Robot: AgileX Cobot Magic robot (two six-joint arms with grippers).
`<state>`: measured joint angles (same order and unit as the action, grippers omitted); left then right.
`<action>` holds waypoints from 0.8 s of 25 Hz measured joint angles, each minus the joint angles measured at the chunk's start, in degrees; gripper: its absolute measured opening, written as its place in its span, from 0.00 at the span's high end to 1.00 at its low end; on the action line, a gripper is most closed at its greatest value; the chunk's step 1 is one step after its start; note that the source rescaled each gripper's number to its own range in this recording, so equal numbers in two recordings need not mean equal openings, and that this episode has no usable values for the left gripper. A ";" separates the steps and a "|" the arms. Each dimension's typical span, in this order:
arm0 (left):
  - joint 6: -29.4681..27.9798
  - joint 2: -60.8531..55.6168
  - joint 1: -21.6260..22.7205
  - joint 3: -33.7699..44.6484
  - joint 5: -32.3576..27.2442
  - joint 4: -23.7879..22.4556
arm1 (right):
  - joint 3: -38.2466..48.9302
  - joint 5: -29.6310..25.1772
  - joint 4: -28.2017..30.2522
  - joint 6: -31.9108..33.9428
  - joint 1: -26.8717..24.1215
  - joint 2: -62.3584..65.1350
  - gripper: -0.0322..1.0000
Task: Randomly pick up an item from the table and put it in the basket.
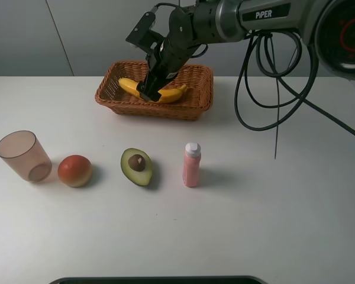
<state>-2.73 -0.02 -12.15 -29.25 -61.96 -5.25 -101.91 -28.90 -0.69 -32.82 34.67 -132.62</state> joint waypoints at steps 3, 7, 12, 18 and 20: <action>0.00 0.00 0.00 0.00 0.00 0.00 | 0.00 -0.83 1.11 0.37 0.00 1.76 0.00; 0.00 0.00 0.00 0.00 0.00 0.00 | 0.00 -3.77 5.89 4.27 0.00 8.54 0.01; 0.00 0.00 0.00 0.00 0.00 0.00 | -0.09 -13.38 13.58 13.29 -2.91 21.62 0.01; 0.00 0.00 0.00 0.00 0.00 0.00 | -0.22 -34.13 16.55 18.21 -11.26 36.92 0.01; 0.00 0.00 0.00 0.00 0.00 0.00 | -0.22 -38.77 16.55 18.99 -14.86 41.02 0.01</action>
<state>-2.73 -0.02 -12.15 -29.25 -61.96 -5.25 -102.14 -67.67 15.86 -13.83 19.81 -91.61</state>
